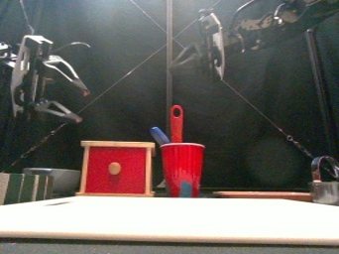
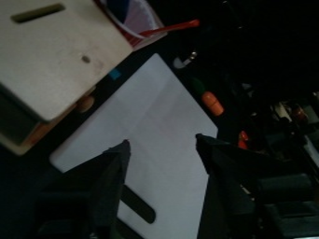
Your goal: Open drawer
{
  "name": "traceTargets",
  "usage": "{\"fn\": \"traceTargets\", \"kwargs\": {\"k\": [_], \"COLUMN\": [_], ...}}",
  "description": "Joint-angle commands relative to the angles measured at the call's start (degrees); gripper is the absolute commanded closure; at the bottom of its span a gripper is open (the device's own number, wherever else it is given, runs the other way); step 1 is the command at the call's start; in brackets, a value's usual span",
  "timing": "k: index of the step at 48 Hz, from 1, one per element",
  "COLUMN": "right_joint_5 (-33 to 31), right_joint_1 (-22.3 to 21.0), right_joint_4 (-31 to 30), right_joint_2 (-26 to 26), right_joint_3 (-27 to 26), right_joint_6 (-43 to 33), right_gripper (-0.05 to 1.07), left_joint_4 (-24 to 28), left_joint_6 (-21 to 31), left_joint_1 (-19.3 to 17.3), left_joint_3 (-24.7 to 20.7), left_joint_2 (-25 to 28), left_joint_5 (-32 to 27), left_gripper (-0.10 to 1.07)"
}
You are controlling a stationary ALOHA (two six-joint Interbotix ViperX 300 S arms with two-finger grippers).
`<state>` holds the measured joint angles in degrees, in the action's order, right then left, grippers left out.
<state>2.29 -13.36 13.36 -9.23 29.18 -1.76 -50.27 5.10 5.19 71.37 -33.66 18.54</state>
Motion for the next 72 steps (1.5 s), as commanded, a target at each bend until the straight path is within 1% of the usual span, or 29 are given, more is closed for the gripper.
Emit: {"fn": "traceTargets", "kwargs": {"k": [1, 7, 13, 18, 24, 30, 37, 43, 48, 60, 72], "right_joint_5": [-3.25, -8.96, -14.85, -20.04, -27.25, -34.37, -38.14, -41.48, -43.68, -44.3, -44.3], "right_joint_1": [-1.58, -2.99, -4.13, -5.45, -6.59, -6.94, -7.03, -7.12, -7.47, -7.91, -8.0], "right_joint_4": [-0.26, -1.85, -3.78, -4.83, -5.36, -7.47, -10.99, -12.57, -13.36, -14.41, -14.41], "right_joint_2": [1.85, 7.82, 13.62, 19.34, 25.4, 30.59, 34.28, 36.21, 37.18, 37.27, 37.18], "right_joint_3": [-5.54, -13.1, -20.65, -27.95, -35.68, -42.63, -47.37, -49.48, -49.57, -48.43, -48.43], "right_joint_6": [0.18, 0.18, 0.09, 0.09, 0.09, 0.09, -0.18, -0.26, -0.18, -0.18, -0.18], "right_gripper": [0.99, 0.99, 0.99, 0.99, 0.99, 0.99, 0.99, 0.99, 0.99, 0.99, 0.99], "left_joint_4": [-1.93, -4.31, -6.77, -11.78, -15.12, -15.91, -15.91, -16.17, -17.31, -18.02, -19.25], "left_joint_6": [0.09, 0.09, 0.18, 0.79, 0.88, 0.88, 0.88, 0.97, 1.14, 1.14, 1.14], "left_joint_1": [0.18, 0.26, 0.18, 0.26, 0.18, 0.7, 0.53, 0.26, -0.09, -1.32, -2.46], "left_joint_3": [-2.55, -3.87, -4.39, -4.83, -5.71, -7.29, -9.4, -10.37, -10.99, -12.13, -13.45], "left_joint_2": [2.46, 6.42, 8.61, 10.11, 11.78, 14.41, 18.37, 21.09, 22.76, 25.22, 27.25], "left_joint_5": [0.79, 3.52, 6.86, 9.67, 10.46, 10.37, 10.46, 10.9, 11.6, 12.13, 14.06], "left_gripper": [0.01, 0.01, 0.01, 0.01, 0.02, 0.02, 0.02, 0.02, 0.02, 0.02, 0.02]}}
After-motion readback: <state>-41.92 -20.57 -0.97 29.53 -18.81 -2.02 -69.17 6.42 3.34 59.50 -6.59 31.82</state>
